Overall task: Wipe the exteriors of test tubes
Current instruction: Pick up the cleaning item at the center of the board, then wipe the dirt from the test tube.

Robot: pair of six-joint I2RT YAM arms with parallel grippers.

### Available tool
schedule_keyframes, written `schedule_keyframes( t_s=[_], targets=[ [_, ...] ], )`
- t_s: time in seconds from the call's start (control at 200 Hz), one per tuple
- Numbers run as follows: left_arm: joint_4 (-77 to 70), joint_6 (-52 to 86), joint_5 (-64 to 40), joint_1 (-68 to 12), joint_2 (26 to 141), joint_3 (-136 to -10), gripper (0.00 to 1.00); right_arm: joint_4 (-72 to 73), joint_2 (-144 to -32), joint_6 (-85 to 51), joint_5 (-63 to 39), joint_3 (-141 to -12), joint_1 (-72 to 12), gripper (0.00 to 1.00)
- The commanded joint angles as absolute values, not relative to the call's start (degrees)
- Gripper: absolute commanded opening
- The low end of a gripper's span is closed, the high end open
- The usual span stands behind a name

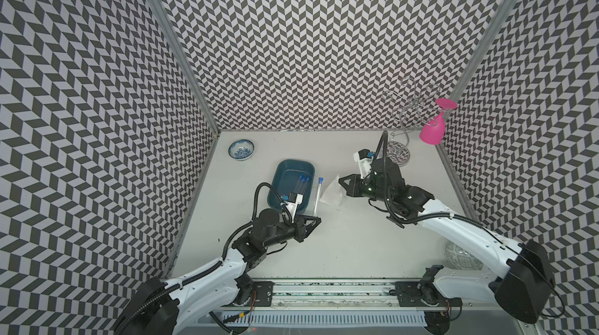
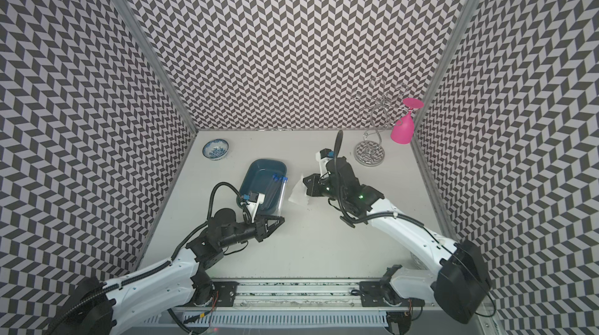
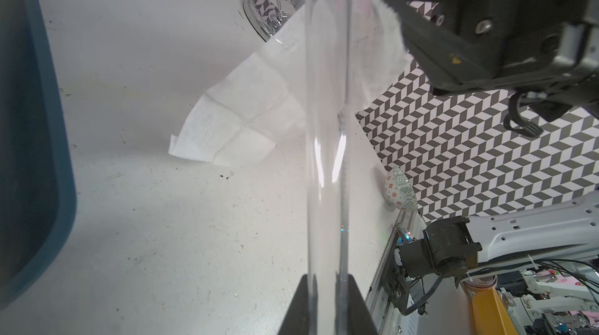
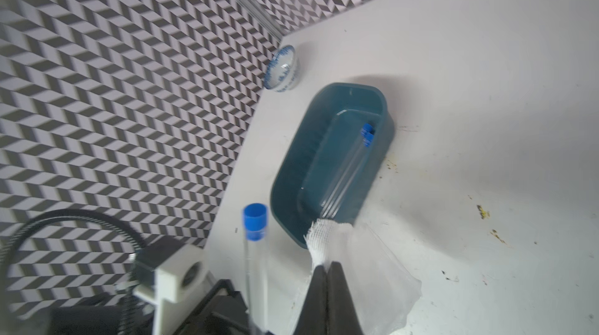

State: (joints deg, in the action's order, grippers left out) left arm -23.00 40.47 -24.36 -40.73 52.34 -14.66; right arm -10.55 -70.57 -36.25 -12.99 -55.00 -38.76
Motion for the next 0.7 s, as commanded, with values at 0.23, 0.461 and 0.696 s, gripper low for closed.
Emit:
schedule_keyframes(
  t_s=[0.23,0.461,0.696],
  targets=[
    [-30.18,41.21,-28.56,-40.82,61.33,-21.42,0.17,4.03,-65.19,-45.16,-23.01,-53.17,-39.39,0.00],
    [-31.20,40.29,-29.09,-44.39,65.59,-24.05,0.17,3.13,-71.88,-43.39,-19.14,-57.96,-42.85,0.00],
    [-31.72,40.43,-28.53,-46.35,66.41,-24.68,0.17,-3.20,-77.51,-40.90,-12.88,-60.28,-43.95,0.00]
  ],
)
